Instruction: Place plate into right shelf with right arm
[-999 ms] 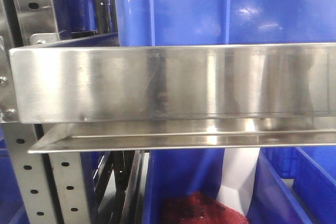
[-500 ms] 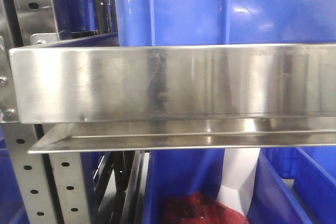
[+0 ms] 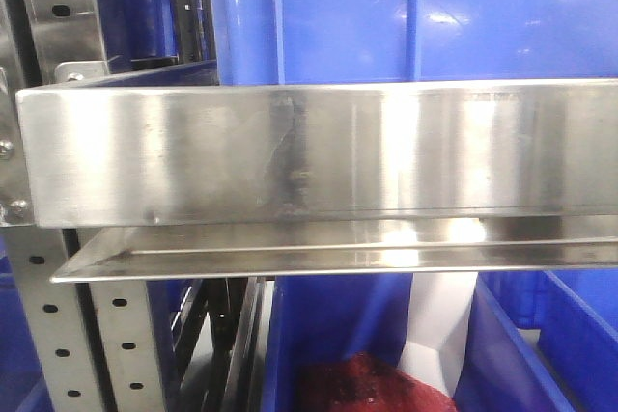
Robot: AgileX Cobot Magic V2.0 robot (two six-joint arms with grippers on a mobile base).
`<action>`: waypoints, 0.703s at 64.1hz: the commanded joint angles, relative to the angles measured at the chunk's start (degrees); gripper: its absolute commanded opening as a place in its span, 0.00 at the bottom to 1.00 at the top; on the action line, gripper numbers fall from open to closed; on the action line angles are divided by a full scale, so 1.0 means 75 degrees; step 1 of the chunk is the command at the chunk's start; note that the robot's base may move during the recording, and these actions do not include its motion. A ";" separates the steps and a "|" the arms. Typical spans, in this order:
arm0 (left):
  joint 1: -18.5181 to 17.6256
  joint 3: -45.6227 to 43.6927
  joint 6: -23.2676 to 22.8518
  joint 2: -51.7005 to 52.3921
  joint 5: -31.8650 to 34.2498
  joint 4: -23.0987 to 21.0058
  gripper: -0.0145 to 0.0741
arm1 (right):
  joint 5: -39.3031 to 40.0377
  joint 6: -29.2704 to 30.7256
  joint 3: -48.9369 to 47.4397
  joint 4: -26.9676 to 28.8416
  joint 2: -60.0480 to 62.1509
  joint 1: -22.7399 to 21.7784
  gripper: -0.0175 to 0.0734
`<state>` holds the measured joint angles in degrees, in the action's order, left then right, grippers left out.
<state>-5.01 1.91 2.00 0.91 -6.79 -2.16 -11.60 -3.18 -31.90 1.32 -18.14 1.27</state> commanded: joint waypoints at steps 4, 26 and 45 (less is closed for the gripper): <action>-0.0040 0.0062 -0.0025 0.0039 0.0654 -0.0031 0.11 | 0.1547 -0.0064 0.0910 -0.0105 0.0481 -0.0317 0.25; -0.0040 0.0062 -0.0025 0.0039 0.0654 -0.0031 0.11 | 0.2354 -0.0064 0.3538 -0.0105 0.1793 -0.0435 0.25; -0.0040 0.0062 -0.0025 0.0039 0.0654 -0.0031 0.11 | 0.2564 -0.0073 0.4417 -0.0105 0.2605 -0.0406 0.25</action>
<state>-5.01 1.91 2.00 0.91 -6.79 -2.16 1.47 -3.63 1.49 1.11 0.37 -1.60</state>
